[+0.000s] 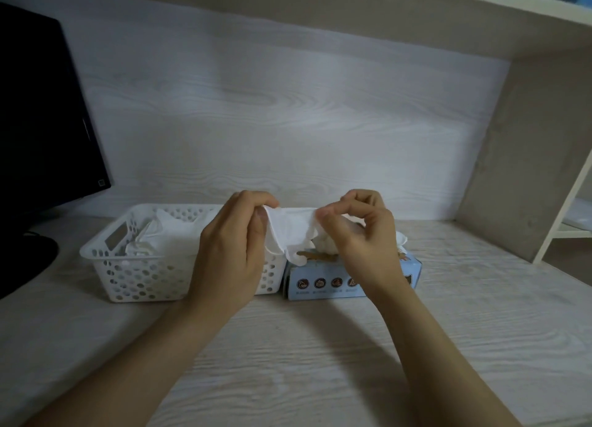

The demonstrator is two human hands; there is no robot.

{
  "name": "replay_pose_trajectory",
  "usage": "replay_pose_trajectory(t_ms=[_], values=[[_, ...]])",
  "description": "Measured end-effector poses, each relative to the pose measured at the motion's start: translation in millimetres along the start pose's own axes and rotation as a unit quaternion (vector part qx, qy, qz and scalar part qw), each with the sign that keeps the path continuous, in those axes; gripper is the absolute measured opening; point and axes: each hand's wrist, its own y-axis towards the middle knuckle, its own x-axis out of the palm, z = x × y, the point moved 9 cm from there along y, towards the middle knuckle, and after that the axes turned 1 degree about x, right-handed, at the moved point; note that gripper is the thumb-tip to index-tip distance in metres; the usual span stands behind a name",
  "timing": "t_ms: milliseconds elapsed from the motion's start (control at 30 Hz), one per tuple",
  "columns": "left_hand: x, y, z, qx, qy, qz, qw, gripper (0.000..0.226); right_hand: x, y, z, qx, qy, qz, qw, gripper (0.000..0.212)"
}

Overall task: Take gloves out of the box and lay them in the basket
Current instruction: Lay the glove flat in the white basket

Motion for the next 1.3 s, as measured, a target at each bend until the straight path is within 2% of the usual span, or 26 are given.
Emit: replay_pose_trajectory(t_ms=[133,300,367,533,633,667,833,1100,1200,1300], values=[[-1.3,-0.7,-6.4,-0.016,-0.013,-0.005,1.0,0.034,2.3,-1.4,-2.0,0.008,0.076,-0.03,0.997,0.022],[-2.9,3.2,-6.4,-0.02,-0.053,0.004,0.998,0.036,5.7,-1.4,6.5,0.068,0.095,-0.036,0.993,0.021],[-3.9,1.6,-8.0,-0.033,-0.066,0.004,0.997,0.038,5.2,-2.7,7.0,0.067,0.078,-0.028,0.994,0.02],[-11.2,0.8,-7.7,-0.052,-0.109,0.015,0.993,0.034,6.2,-0.2,0.6,0.002,0.016,-0.029,0.999,0.016],[-13.5,3.4,-6.0,-0.054,-0.067,0.035,0.996,0.01,6.1,1.3,-3.0,-0.04,-0.021,-0.026,0.999,0.013],[-12.7,3.9,-6.4,-0.053,-0.045,0.038,0.997,0.009,6.3,1.3,-3.6,-0.052,-0.036,-0.023,0.998,0.012],[-15.3,6.4,-20.6,-0.08,-0.017,0.049,0.995,0.027,5.5,-1.7,-5.8,-0.1,-0.085,-0.004,0.991,0.009],[-10.6,9.6,-44.3,-0.116,0.076,-0.016,0.99,0.025,2.8,-4.3,-11.0,-0.124,-0.108,0.031,0.986,0.01],[-13.6,11.8,-46.5,-0.113,0.078,-0.011,0.99,0.03,2.2,-2.7,-6.4,-0.12,-0.138,0.038,0.982,0.012],[-15.0,13.8,-45.3,-0.115,0.063,0.001,0.991,0.024,1.3,-2.4,-4.3,-0.13,-0.184,0.051,0.973,0.015]])
